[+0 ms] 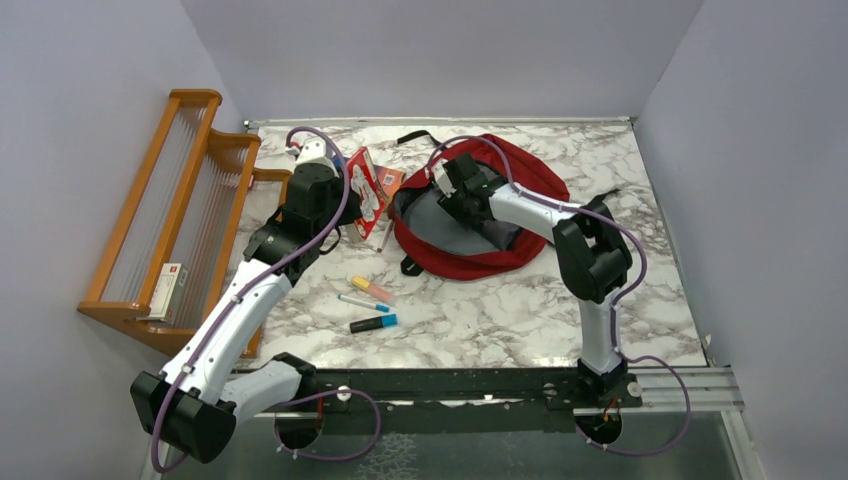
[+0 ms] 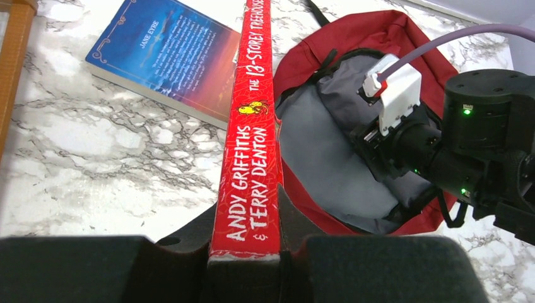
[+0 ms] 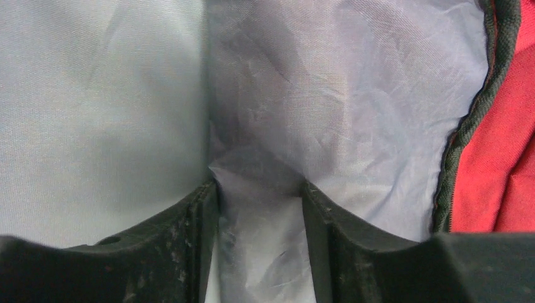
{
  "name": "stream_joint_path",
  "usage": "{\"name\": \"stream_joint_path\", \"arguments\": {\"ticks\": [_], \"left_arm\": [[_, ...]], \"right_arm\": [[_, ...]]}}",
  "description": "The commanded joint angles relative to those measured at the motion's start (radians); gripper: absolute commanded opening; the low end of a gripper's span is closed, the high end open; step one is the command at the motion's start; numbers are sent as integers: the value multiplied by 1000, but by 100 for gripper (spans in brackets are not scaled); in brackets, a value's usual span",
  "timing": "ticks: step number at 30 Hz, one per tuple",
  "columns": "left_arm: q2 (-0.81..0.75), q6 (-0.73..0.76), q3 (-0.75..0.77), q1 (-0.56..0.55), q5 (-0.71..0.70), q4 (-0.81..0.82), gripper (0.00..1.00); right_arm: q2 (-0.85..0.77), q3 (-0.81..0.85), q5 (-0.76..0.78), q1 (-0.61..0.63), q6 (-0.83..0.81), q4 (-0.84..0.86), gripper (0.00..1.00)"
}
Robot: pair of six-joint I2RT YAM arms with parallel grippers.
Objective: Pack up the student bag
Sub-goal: Place the book in the student bag.
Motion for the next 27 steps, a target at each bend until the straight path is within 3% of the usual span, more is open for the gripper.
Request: {"name": "stream_joint_path", "arguments": {"ticks": [1,7,9,17,27], "left_arm": [[-30,-21,5,4,37,63,0],[-28,-39,-18,4,57,84,0],[-17,-50,-21,4,89,101,0],[19,-160,-25,4,283,230,0],[158,-342,-24,4,428,376,0]], "right_arm": [[2,13,70,4,-1,43,49],[-81,-25,16,3,26,114,11],[-88,-15,0,3,31,111,3],[-109,32,-78,-20,78,81,1],[-162,101,-82,-63,172,57,1]]}}
